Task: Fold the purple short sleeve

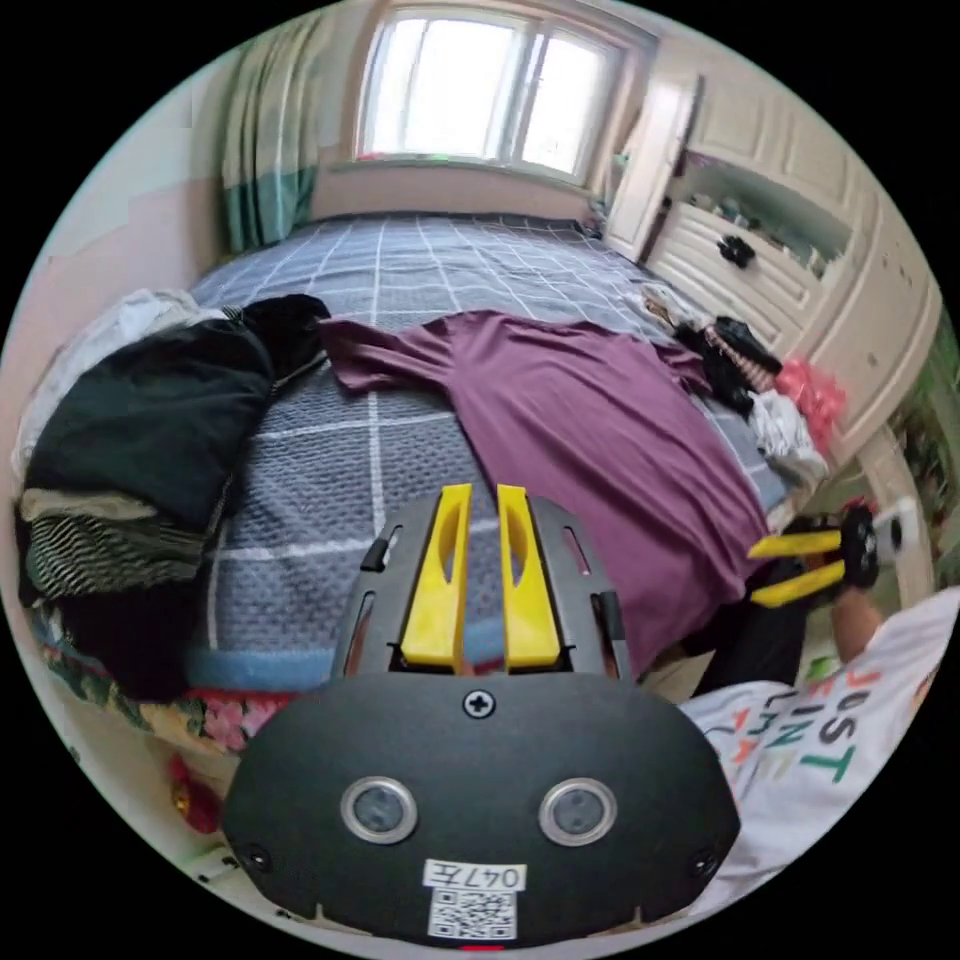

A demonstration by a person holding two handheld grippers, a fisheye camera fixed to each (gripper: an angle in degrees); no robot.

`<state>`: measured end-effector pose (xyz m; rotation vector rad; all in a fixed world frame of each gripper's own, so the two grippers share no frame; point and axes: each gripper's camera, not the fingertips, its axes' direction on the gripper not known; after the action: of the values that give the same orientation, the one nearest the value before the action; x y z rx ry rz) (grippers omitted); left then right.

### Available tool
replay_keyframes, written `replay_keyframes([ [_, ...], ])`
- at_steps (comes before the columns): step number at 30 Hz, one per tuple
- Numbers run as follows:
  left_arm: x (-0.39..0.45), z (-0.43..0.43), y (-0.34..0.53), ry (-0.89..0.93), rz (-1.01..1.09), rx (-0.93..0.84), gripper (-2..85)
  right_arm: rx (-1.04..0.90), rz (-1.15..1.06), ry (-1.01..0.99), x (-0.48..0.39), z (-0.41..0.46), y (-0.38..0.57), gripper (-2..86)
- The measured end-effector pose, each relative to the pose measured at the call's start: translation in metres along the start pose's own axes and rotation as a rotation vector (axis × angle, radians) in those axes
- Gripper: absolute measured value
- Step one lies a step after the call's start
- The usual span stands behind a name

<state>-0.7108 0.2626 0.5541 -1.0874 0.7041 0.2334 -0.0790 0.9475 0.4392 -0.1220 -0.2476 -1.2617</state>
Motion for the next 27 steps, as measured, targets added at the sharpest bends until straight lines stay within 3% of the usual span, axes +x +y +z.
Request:
replay_keyframes([
  [3,-0.045,0.041,-0.063,0.155,-0.086,-0.054,8.2,0.062,-0.034,-0.02,-0.01,0.027,-0.043,6.1],
  [9,-0.11,0.115,-0.15,0.245,-0.319,-0.144,8.2,0.103,-0.073,-0.04,-0.038,0.064,-0.079,4.8],
  [14,-0.145,0.146,-0.187,0.094,-0.457,-0.175,8.3,0.078,-0.052,-0.084,-0.037,0.084,-0.086,5.0],
  [19,-0.187,0.119,-0.191,0.049,-0.581,-0.032,8.5,0.095,-0.026,-0.101,-0.036,0.089,-0.083,4.8],
  [22,-0.217,0.099,-0.205,-0.077,-0.609,0.03,8.4,0.099,-0.017,-0.116,-0.036,0.094,-0.083,5.2],
  [27,-0.258,0.123,-0.268,-0.019,-0.61,-0.01,8.7,0.103,-0.001,-0.137,-0.035,0.105,-0.095,7.4],
])
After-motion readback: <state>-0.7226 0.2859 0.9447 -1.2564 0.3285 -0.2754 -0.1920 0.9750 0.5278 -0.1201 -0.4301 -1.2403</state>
